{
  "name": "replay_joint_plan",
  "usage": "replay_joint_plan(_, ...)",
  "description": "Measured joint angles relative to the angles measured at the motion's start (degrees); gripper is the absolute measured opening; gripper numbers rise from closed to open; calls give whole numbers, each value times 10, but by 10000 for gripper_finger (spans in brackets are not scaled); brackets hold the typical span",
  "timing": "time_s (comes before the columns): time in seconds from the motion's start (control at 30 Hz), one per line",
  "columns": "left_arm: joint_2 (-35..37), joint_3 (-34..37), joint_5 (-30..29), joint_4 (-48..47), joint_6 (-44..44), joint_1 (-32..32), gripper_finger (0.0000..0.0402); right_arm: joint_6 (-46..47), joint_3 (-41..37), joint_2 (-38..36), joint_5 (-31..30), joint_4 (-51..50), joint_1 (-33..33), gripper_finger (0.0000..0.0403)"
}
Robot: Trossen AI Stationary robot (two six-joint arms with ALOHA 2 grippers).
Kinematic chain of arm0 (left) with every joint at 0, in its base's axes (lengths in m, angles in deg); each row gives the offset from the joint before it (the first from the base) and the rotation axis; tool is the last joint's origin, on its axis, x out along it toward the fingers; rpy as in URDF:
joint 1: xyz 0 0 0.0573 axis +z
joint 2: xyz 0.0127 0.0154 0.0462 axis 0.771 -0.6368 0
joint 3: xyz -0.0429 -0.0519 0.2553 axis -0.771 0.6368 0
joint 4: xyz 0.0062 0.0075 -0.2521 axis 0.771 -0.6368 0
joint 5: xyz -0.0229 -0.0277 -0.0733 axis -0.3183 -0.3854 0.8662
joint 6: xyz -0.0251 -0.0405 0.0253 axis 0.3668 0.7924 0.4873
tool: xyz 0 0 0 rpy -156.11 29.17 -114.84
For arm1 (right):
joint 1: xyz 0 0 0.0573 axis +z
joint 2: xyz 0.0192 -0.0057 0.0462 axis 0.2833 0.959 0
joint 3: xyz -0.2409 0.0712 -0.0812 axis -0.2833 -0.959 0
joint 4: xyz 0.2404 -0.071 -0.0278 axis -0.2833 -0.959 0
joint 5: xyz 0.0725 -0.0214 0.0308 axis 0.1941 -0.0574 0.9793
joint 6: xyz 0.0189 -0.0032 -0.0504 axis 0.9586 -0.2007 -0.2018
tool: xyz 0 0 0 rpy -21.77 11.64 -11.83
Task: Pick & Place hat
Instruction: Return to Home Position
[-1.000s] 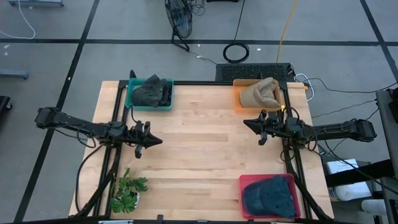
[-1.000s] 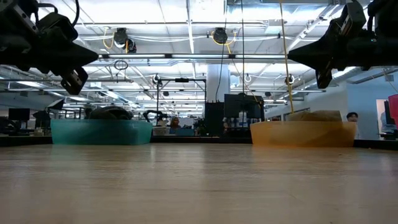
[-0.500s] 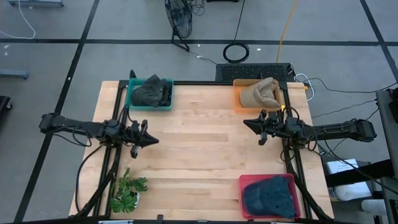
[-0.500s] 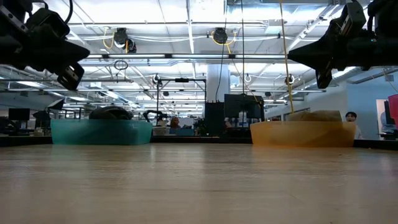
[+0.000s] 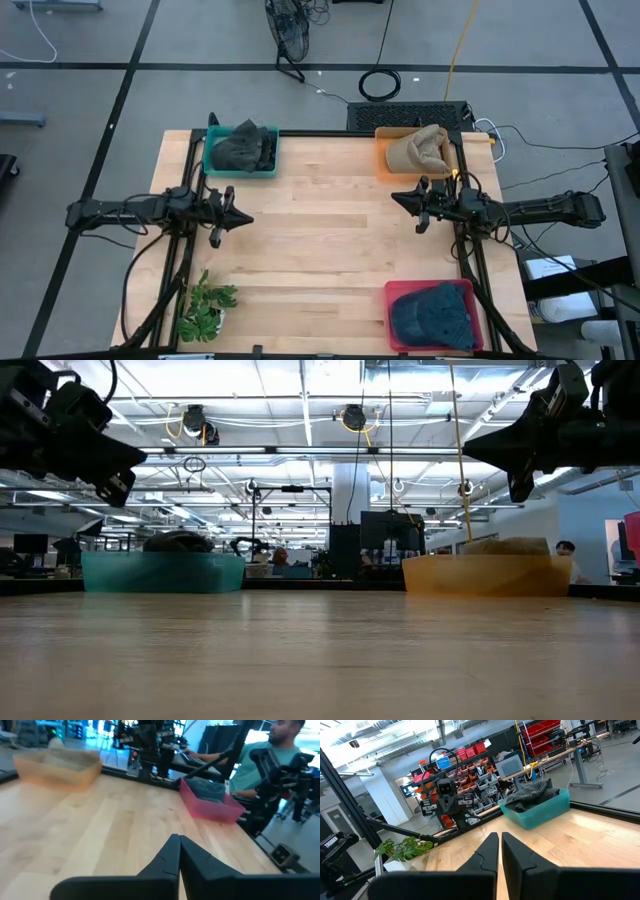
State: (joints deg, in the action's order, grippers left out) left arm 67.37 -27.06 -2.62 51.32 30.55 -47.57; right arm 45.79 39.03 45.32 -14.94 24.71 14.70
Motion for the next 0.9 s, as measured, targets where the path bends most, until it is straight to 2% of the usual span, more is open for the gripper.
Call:
replay_joint_plan(0.1, 5, -1, 3, -6, -11, 18, 8, -14, 0, 0, 0, -8, 0, 2)
replay_joint_plan(0.3, -2, -1, -10, -9, -15, 58, 4, -130, 0, 1, 1, -30, 0, 2)
replay_joint_plan(0.47, -11, -1, -22, -10, -54, 69, 31, -222, 0, 1, 0, -65, 0, 2)
replay_joint_plan(0.67, -23, -1, -43, -14, -64, 68, 55, -229, 0, 2, 1, -93, 0, 2)
replay_joint_plan(0.9, -23, -1, -58, -15, -63, 69, 52, -244, 0, 3, 1, -103, 0, 2)
